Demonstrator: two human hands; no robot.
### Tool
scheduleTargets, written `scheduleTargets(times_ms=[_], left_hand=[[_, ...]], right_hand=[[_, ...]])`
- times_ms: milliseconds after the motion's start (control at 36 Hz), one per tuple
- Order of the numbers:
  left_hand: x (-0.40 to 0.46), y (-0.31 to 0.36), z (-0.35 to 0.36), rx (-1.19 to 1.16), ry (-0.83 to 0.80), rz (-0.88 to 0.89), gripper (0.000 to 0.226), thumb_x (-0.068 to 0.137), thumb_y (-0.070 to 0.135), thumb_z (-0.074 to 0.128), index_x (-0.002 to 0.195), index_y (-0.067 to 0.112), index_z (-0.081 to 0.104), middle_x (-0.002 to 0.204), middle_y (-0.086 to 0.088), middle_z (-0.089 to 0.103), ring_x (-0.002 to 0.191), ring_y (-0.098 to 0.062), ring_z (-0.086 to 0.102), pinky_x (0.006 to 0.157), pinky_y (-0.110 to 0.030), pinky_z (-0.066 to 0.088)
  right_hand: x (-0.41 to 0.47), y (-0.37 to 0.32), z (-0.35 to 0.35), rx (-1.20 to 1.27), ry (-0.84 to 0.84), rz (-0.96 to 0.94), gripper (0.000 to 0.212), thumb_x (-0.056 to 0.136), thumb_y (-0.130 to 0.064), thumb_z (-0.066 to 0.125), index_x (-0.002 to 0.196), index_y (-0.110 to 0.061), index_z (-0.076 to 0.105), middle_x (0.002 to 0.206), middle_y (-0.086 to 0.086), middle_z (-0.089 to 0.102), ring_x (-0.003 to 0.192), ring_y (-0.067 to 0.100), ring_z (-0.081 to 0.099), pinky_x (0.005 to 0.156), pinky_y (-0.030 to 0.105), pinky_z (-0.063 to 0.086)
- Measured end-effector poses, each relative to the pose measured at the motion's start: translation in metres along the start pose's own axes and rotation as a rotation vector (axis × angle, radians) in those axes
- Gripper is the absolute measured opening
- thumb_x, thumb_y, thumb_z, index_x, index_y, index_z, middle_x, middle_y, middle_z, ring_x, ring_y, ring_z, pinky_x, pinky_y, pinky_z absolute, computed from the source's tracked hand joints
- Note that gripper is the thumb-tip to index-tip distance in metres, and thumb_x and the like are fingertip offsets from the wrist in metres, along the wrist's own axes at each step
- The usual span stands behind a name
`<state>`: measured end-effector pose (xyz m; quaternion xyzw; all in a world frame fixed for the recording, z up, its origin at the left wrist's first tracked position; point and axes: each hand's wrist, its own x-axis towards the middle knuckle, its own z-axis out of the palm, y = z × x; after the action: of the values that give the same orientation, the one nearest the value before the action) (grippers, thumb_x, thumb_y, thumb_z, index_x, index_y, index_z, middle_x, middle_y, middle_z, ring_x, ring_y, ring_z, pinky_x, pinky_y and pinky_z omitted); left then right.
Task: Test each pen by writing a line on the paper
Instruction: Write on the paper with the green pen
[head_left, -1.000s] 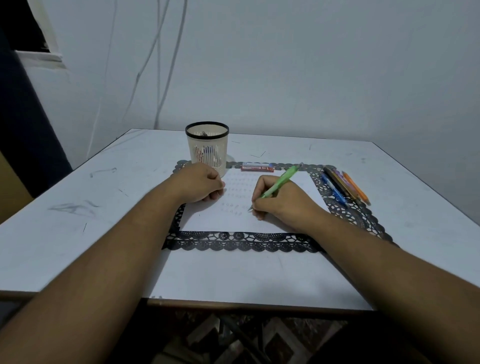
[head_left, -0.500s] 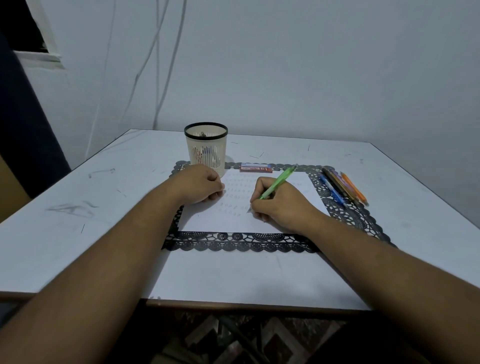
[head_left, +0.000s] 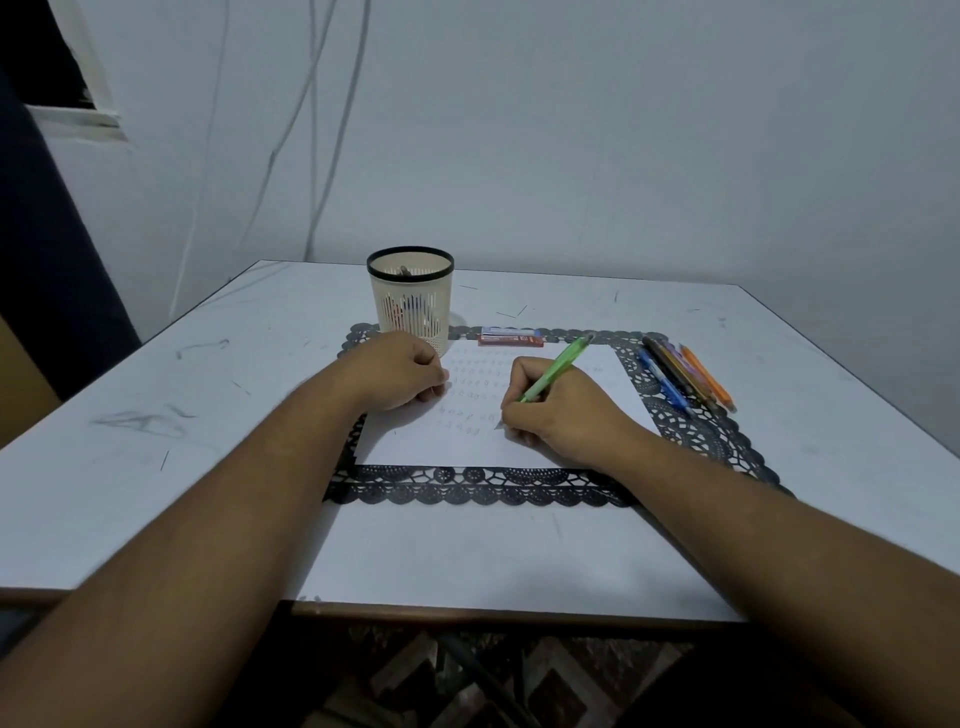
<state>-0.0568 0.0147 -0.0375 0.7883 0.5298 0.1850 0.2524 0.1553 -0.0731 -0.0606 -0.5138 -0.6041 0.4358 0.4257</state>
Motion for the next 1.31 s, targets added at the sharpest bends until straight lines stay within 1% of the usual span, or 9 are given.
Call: scheduleTargets(times_ms=[139, 250, 333, 444, 694, 833, 1000, 1167, 1306], left_hand=[[-0.0009, -0.0012, -0.0014, -0.011, -0.004, -0.002, 0.031, 0.099, 0.028, 0.065, 0.071, 0.021, 0.074, 0.068, 0.012, 0.073, 0.067, 0.000, 0.066, 0.063, -0.019, 0.047], [-0.0017, 0.0014, -0.0018, 0.014, -0.001, 0.003, 0.033, 0.099, 0.028, 0.064, 0.067, 0.023, 0.071, 0.062, 0.016, 0.069, 0.060, 0.007, 0.061, 0.057, -0.014, 0.041], [-0.0026, 0.0021, -0.0021, 0.027, -0.004, -0.002, 0.032, 0.098, 0.027, 0.064, 0.066, 0.024, 0.070, 0.062, 0.017, 0.068, 0.058, 0.011, 0.060, 0.054, -0.011, 0.038], [-0.0046, 0.0040, -0.0031, 0.036, -0.005, -0.004, 0.032, 0.098, 0.028, 0.064, 0.067, 0.023, 0.070, 0.069, 0.014, 0.070, 0.070, 0.003, 0.061, 0.059, -0.019, 0.040], [-0.0063, 0.0046, -0.0031, 0.032, -0.007, -0.007, 0.032, 0.098, 0.028, 0.064, 0.067, 0.024, 0.071, 0.072, 0.014, 0.071, 0.074, 0.001, 0.062, 0.061, -0.020, 0.042], [-0.0065, 0.0050, -0.0019, 0.048, -0.016, -0.005, 0.031, 0.098, 0.028, 0.064, 0.068, 0.023, 0.071, 0.073, 0.012, 0.071, 0.075, -0.001, 0.062, 0.062, -0.022, 0.041], [-0.0065, 0.0064, -0.0030, 0.038, -0.015, -0.007, 0.030, 0.098, 0.027, 0.063, 0.069, 0.023, 0.070, 0.073, 0.013, 0.070, 0.073, 0.002, 0.060, 0.060, -0.019, 0.039], [-0.0046, 0.0042, -0.0018, 0.045, -0.013, -0.011, 0.033, 0.098, 0.028, 0.064, 0.066, 0.024, 0.070, 0.069, 0.014, 0.069, 0.071, 0.001, 0.061, 0.060, -0.021, 0.041], [-0.0053, 0.0047, -0.0019, 0.033, -0.014, -0.012, 0.032, 0.098, 0.027, 0.064, 0.067, 0.023, 0.070, 0.069, 0.014, 0.069, 0.071, 0.002, 0.060, 0.059, -0.019, 0.040]], right_hand=[[-0.0016, -0.0020, -0.0007, 0.017, -0.056, 0.006, 0.030, 0.085, 0.010, 0.065, 0.067, -0.014, 0.057, 0.066, 0.010, 0.054, 0.060, 0.021, 0.051, 0.058, 0.024, 0.050], [-0.0016, 0.0004, -0.0078, 0.065, 0.010, -0.008, 0.029, 0.084, 0.006, 0.067, 0.066, -0.016, 0.060, 0.068, 0.010, 0.056, 0.058, 0.018, 0.053, 0.064, 0.032, 0.051], [-0.0024, 0.0010, -0.0084, 0.052, 0.001, -0.001, 0.029, 0.084, 0.007, 0.067, 0.066, -0.015, 0.059, 0.067, 0.010, 0.056, 0.057, 0.019, 0.053, 0.063, 0.031, 0.051], [-0.0040, -0.0003, -0.0045, 0.017, -0.026, 0.006, 0.024, 0.078, 0.001, 0.068, 0.065, -0.016, 0.058, 0.069, 0.013, 0.056, 0.061, 0.020, 0.052, 0.060, 0.028, 0.050], [-0.0037, -0.0012, -0.0039, -0.042, 0.041, -0.002, 0.027, 0.085, 0.006, 0.067, 0.068, -0.012, 0.056, 0.062, 0.002, 0.055, 0.055, 0.013, 0.052, 0.065, 0.029, 0.052], [-0.0068, -0.0012, -0.0047, -0.066, 0.017, 0.010, 0.029, 0.083, 0.003, 0.068, 0.066, -0.016, 0.054, 0.067, 0.009, 0.053, 0.063, 0.018, 0.052, 0.066, 0.030, 0.053], [-0.0074, -0.0050, -0.0020, -0.072, 0.016, -0.012, 0.027, 0.086, 0.006, 0.067, 0.069, -0.012, 0.055, 0.065, 0.007, 0.053, 0.062, 0.020, 0.050, 0.056, 0.021, 0.049], [-0.0070, -0.0022, -0.0047, -0.070, 0.044, 0.002, 0.028, 0.085, 0.005, 0.068, 0.068, -0.012, 0.054, 0.062, 0.003, 0.051, 0.061, 0.018, 0.049, 0.063, 0.027, 0.052], [-0.0089, -0.0053, -0.0033, -0.094, 0.002, 0.003, 0.032, 0.084, 0.003, 0.069, 0.065, -0.017, 0.054, 0.071, 0.011, 0.054, 0.066, 0.019, 0.052, 0.064, 0.029, 0.053]])
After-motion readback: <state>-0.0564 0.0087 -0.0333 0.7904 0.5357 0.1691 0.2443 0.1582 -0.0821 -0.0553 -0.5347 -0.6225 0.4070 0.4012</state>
